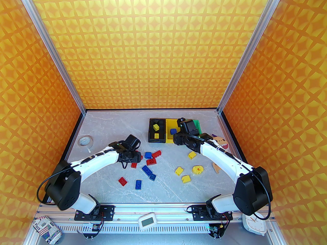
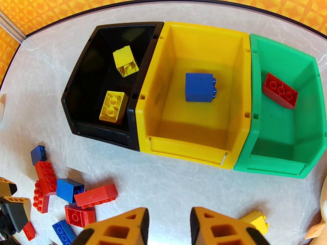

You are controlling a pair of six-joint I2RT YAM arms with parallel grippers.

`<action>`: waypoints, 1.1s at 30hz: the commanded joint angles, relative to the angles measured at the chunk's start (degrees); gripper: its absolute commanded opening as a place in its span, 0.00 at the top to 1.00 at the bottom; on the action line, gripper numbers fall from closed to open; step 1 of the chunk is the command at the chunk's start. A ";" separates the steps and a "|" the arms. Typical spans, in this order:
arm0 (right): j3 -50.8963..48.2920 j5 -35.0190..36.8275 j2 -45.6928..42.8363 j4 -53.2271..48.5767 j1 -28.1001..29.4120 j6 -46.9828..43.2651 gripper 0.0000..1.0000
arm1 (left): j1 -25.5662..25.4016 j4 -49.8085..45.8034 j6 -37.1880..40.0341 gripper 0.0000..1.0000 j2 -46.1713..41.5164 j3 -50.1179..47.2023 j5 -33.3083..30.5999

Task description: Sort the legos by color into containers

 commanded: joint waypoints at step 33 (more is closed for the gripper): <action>-0.22 -0.27 1.90 -1.33 1.95 -0.10 0.61 | -9.02 0.80 -4.66 0.27 4.02 3.23 5.08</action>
